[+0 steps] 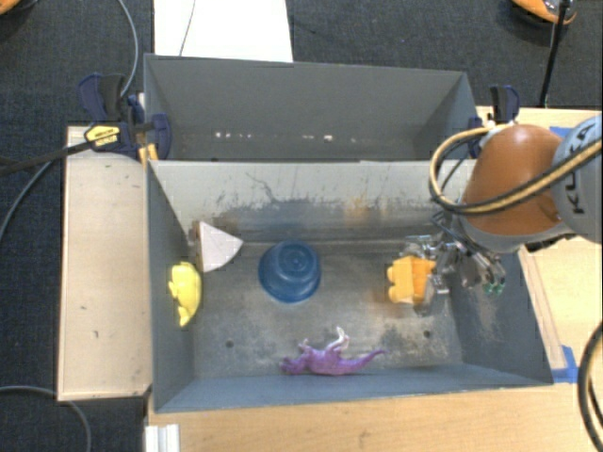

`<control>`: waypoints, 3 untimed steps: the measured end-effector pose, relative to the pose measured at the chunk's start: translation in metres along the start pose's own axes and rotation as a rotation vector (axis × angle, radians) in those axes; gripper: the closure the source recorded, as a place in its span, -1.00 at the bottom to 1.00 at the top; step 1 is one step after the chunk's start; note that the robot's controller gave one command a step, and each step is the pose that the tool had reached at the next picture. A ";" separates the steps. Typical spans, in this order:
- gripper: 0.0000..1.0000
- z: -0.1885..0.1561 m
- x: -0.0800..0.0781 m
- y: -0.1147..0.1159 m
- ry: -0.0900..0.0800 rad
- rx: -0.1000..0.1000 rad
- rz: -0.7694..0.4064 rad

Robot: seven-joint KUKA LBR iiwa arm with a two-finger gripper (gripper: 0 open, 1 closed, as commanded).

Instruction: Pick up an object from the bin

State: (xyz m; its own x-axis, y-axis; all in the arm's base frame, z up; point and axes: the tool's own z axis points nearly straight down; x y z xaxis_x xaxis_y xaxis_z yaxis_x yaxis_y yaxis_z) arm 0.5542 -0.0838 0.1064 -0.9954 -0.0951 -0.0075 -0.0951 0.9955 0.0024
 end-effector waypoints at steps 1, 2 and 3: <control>1.00 -0.021 0.001 0.000 0.003 -0.001 0.001; 1.00 -0.040 -0.001 0.000 -0.004 0.001 0.001; 1.00 -0.052 -0.002 0.000 -0.005 0.001 0.003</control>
Offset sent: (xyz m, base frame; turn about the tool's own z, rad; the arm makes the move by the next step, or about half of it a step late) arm 0.0001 0.0001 0.0719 0.0000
